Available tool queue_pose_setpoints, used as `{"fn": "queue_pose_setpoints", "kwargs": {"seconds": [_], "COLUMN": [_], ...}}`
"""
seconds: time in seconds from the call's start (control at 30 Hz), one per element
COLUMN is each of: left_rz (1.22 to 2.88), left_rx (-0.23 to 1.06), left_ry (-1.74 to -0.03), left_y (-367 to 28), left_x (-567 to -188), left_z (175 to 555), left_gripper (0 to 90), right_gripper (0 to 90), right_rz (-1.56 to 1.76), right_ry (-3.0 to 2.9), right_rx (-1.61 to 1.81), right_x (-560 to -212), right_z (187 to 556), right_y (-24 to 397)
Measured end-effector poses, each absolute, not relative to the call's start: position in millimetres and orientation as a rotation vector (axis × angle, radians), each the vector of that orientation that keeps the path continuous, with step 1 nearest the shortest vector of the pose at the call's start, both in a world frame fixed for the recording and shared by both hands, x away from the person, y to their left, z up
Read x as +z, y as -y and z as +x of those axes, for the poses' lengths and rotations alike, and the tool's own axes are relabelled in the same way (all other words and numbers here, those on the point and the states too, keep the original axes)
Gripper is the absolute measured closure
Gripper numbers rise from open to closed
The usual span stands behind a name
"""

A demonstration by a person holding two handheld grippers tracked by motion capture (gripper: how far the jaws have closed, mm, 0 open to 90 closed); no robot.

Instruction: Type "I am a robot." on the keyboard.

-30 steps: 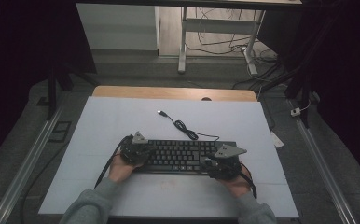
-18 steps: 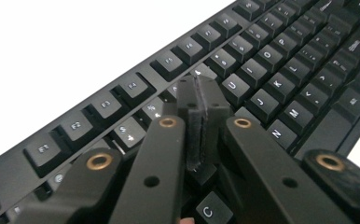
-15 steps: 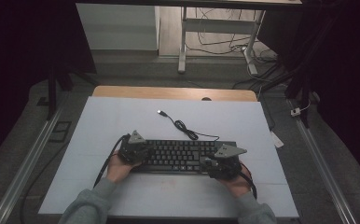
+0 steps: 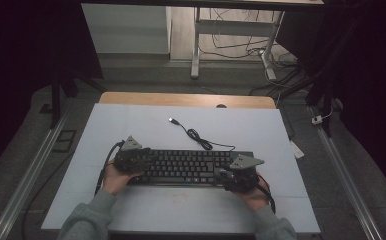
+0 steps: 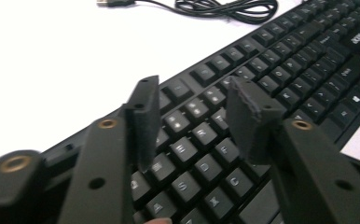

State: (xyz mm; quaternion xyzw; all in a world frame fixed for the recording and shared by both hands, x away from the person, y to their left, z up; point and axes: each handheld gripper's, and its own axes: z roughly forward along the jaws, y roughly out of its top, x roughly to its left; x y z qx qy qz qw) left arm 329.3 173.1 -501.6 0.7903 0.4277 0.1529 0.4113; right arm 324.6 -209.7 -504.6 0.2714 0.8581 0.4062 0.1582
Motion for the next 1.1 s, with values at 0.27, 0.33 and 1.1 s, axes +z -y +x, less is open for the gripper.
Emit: {"fn": "queue_pose_setpoints", "kwargs": {"seconds": [0.27,0.33,1.1], "left_rz": [1.998,1.998,1.997], "left_rx": [0.414,0.416,0.381], "left_ry": [-1.131,-1.137,-1.166], "left_y": [-185.2,-187.5,-190.8], "left_x": [-503.7,-503.7,-507.0], "left_z": [328.0,327.9,328.9], "left_gripper": [40.5,39.5,35.0], "right_gripper": [47.4,47.4,47.3], "right_rz": [0.781,0.777,0.773], "right_ry": [-2.457,-2.456,-2.447], "right_rx": [1.151,1.152,1.193], "right_x": [-505.5,-505.7,-502.3], "right_z": [325.7,326.0,327.3], "right_y": [210.1,210.0,205.5]}}
